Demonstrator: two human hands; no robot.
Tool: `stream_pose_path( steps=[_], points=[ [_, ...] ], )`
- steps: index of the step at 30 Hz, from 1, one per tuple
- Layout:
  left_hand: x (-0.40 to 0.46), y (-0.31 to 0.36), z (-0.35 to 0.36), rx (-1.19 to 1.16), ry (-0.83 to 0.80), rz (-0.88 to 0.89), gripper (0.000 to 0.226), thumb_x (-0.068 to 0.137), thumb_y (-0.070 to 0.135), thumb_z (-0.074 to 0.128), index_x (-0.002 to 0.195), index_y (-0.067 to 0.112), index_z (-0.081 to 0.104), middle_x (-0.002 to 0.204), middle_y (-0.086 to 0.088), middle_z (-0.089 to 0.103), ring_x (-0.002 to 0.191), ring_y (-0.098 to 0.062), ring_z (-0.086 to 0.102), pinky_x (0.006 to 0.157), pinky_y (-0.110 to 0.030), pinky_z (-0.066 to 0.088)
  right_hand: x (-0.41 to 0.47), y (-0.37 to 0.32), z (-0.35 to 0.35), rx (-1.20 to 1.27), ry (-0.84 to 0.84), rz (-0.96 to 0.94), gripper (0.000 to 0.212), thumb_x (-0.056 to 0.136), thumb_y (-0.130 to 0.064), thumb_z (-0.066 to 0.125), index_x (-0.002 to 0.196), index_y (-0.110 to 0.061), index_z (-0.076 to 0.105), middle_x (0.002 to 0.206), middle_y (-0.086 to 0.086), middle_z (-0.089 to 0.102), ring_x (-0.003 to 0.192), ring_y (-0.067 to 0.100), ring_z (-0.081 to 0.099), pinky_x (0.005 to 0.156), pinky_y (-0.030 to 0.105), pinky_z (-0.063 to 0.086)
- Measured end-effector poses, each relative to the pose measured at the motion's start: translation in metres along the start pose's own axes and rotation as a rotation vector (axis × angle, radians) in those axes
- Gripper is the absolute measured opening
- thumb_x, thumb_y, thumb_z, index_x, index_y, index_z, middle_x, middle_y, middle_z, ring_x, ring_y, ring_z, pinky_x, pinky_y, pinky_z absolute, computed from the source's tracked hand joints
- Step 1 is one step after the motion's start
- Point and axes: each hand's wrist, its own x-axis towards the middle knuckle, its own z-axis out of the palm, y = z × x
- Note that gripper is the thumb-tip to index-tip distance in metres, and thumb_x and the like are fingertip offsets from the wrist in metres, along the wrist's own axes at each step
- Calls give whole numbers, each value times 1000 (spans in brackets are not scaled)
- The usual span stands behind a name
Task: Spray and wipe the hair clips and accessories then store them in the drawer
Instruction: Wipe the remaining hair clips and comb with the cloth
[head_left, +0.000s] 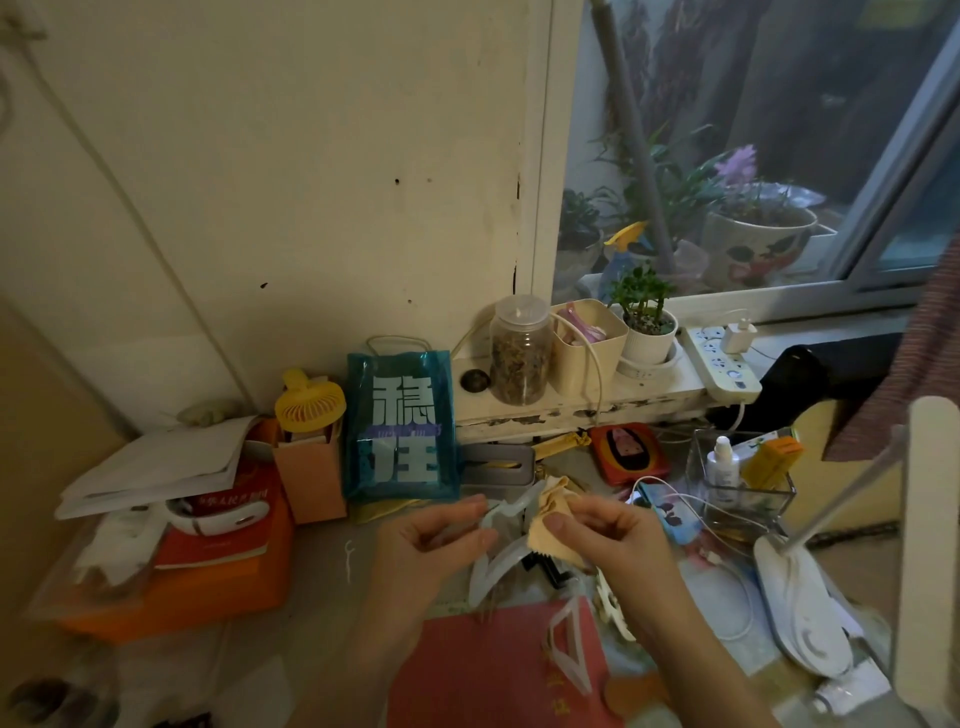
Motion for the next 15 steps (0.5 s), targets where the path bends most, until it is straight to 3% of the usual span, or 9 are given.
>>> stream_pose_path(
  steps=[4, 6, 11, 15],
  points=[
    [-1, 1, 6, -58, 26, -6, 44, 52, 22, 80, 95, 14, 74, 101, -3, 73, 95, -19, 69, 82, -38, 57, 0, 7, 4, 80, 83, 63, 10, 76, -5, 68, 71, -10, 76, 64, 9, 70, 54, 14, 63, 49, 21, 49],
    [-3, 0, 8, -93, 28, -22, 49, 44, 26, 82, 92, 22, 73, 102, 3, 72, 97, -15, 68, 81, -39, 56, -1, 12, 5, 128, 123, 102, 11, 71, -14, 70, 74, -6, 76, 71, 17, 69, 58, 23, 61, 53, 29, 51],
    [-6, -7, 11, -59, 42, -24, 42, 56, 8, 81, 95, 18, 71, 101, 5, 73, 91, -14, 69, 74, -33, 57, -4, 17, 7, 128, 160, 115, 13, 74, -13, 69, 78, -3, 75, 74, 19, 70, 56, 19, 60, 48, 24, 47],
    [-5, -7, 7, -72, 47, -46, 29, 67, -1, 77, 92, 11, 71, 103, 5, 73, 94, -16, 69, 79, -39, 57, -4, 16, -1, 74, 133, 82, 17, 68, -20, 71, 79, -8, 77, 84, 24, 71, 69, 29, 60, 64, 37, 48]
  ],
)
